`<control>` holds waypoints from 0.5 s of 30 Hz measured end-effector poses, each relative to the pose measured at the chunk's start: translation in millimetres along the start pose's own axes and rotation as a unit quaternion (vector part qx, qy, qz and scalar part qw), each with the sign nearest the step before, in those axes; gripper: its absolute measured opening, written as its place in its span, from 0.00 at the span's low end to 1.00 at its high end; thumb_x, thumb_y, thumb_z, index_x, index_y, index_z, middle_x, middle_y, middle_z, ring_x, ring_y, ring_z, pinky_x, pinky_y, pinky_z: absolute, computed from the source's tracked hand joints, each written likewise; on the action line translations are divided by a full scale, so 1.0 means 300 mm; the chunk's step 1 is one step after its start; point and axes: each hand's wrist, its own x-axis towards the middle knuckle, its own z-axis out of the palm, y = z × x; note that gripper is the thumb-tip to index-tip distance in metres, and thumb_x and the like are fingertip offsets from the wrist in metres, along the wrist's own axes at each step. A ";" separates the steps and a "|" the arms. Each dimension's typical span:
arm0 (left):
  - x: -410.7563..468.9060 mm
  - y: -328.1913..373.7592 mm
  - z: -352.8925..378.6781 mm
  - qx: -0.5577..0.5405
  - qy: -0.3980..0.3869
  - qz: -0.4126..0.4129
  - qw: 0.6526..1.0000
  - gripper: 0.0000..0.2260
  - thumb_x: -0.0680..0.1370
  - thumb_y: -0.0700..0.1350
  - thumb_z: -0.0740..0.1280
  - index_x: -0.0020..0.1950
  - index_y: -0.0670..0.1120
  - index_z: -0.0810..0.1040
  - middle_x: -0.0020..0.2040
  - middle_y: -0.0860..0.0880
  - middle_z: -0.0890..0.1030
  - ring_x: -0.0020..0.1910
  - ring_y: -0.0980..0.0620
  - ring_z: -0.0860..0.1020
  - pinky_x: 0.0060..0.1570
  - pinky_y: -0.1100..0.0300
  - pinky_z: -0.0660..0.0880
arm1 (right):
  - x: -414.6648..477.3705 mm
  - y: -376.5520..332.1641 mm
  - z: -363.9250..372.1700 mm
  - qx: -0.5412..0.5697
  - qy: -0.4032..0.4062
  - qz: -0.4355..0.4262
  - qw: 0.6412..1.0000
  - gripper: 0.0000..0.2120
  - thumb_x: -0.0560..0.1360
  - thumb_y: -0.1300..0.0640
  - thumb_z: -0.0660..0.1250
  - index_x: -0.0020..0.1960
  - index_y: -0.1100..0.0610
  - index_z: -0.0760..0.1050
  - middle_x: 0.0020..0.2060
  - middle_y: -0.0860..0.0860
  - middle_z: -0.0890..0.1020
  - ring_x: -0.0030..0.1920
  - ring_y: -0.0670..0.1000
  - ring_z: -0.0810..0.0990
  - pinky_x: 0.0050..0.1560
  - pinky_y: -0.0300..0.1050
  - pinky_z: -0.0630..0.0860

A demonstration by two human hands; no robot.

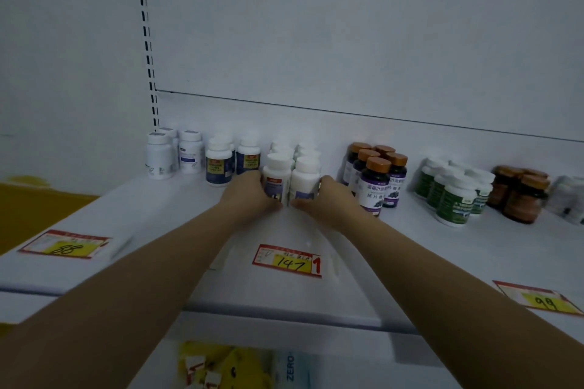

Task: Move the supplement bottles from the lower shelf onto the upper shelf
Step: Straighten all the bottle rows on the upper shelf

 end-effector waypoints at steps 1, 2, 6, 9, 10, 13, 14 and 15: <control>0.002 0.002 0.000 -0.001 0.003 -0.001 1.000 0.08 0.71 0.46 0.72 0.46 0.46 0.76 0.43 0.47 0.79 0.43 0.50 0.76 0.42 0.60 0.70 | 0.010 0.001 0.005 0.006 -0.002 0.000 1.000 0.21 0.74 0.50 0.68 0.63 0.59 0.72 0.58 0.57 0.79 0.58 0.57 0.78 0.52 0.44 0.73; 0.003 0.003 0.000 0.000 0.004 -0.003 1.000 0.11 0.71 0.46 0.73 0.49 0.45 0.77 0.45 0.46 0.79 0.43 0.50 0.76 0.43 0.59 0.71 | 0.020 0.002 0.007 0.008 -0.005 0.004 1.000 0.23 0.73 0.49 0.69 0.63 0.58 0.73 0.59 0.57 0.79 0.57 0.57 0.79 0.53 0.45 0.74; 0.020 0.006 -0.002 0.006 -0.005 -0.013 1.000 0.18 0.68 0.49 0.76 0.55 0.45 0.78 0.51 0.47 0.82 0.49 0.48 0.80 0.47 0.58 0.75 | 0.034 0.000 -0.012 0.021 -0.050 0.014 0.998 0.22 0.74 0.50 0.69 0.64 0.57 0.73 0.60 0.58 0.78 0.59 0.59 0.78 0.62 0.52 0.75; 0.024 0.006 0.000 0.009 -0.004 -0.018 1.000 0.21 0.66 0.51 0.76 0.56 0.47 0.78 0.52 0.49 0.82 0.50 0.49 0.80 0.51 0.55 0.77 | 0.037 0.020 -0.021 0.046 -0.049 0.013 0.998 0.21 0.74 0.53 0.69 0.65 0.59 0.73 0.61 0.59 0.78 0.61 0.60 0.76 0.64 0.55 0.73; 0.023 0.006 0.000 0.009 -0.004 -0.019 1.000 0.21 0.66 0.51 0.76 0.56 0.47 0.77 0.53 0.49 0.82 0.51 0.49 0.80 0.51 0.55 0.77 | 0.041 0.029 -0.019 0.057 -0.045 0.018 0.997 0.21 0.73 0.54 0.69 0.64 0.58 0.73 0.60 0.59 0.78 0.60 0.59 0.77 0.63 0.55 0.74; 0.021 0.007 -0.001 0.010 -0.005 -0.020 1.000 0.23 0.65 0.51 0.77 0.58 0.47 0.77 0.55 0.48 0.82 0.52 0.48 0.80 0.54 0.53 0.77 | 0.057 0.048 -0.011 0.069 -0.045 0.022 0.996 0.22 0.71 0.54 0.71 0.63 0.57 0.73 0.58 0.58 0.79 0.57 0.58 0.79 0.61 0.56 0.76; 0.020 0.009 -0.002 0.011 -0.005 -0.021 1.000 0.24 0.65 0.50 0.77 0.58 0.48 0.77 0.55 0.48 0.82 0.53 0.48 0.80 0.55 0.53 0.77 | 0.064 0.052 -0.009 0.069 -0.050 0.020 0.996 0.22 0.71 0.54 0.72 0.64 0.56 0.73 0.58 0.58 0.79 0.57 0.58 0.79 0.61 0.55 0.76; 0.021 0.009 -0.003 0.011 -0.006 -0.020 1.000 0.24 0.65 0.50 0.78 0.58 0.48 0.77 0.56 0.48 0.82 0.53 0.48 0.80 0.55 0.52 0.77 | 0.067 0.054 -0.009 0.072 -0.054 0.021 0.996 0.23 0.71 0.54 0.72 0.64 0.56 0.73 0.58 0.57 0.79 0.56 0.58 0.79 0.61 0.55 0.76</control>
